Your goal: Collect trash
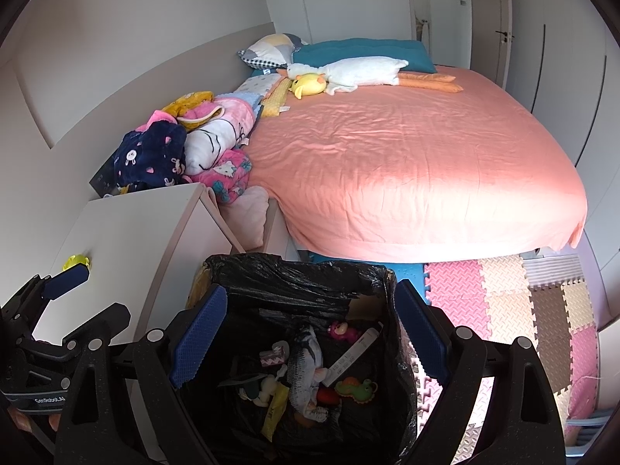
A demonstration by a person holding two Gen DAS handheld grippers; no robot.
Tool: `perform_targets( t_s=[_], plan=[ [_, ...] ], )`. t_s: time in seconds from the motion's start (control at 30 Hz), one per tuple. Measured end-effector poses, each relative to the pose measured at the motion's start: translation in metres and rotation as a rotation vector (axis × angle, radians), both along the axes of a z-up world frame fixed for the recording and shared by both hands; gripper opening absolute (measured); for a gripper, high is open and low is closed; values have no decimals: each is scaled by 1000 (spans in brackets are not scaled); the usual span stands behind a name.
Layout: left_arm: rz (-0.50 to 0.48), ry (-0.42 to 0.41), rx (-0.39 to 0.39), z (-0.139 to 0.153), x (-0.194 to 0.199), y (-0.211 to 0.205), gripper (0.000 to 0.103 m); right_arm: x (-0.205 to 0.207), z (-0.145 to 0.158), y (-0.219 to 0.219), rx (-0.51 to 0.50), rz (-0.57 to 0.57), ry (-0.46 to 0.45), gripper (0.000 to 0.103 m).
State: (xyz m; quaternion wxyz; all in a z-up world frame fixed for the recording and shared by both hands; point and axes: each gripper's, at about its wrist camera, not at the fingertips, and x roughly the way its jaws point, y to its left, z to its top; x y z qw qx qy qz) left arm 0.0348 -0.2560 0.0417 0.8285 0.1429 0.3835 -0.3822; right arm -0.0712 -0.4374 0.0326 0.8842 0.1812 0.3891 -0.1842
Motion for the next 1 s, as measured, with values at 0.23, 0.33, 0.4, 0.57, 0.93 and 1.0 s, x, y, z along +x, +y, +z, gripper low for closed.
perform_targets(
  t_s=[0.23,0.33,0.4,0.57,0.93,1.0],
  plan=[
    [-2,5,7,-1,-3,0,98,1,2,4,2,5,7,88],
    [-1,8,11,-3,-4,-1,98,0,1,5,2,8,11,88],
    [0,10,14,-4,-4,-1,98,2,1,5,2,10,14,88],
    [5,12,20,-5,-6,-1,98,4,2,6,3,12,16,88],
    [38,13,-24,-3,-5,6,98,5,2,11,4,19,16,88],
    [44,13,-40,-2,-5,8,98,7,1,12,3,20,16,88]
  ],
)
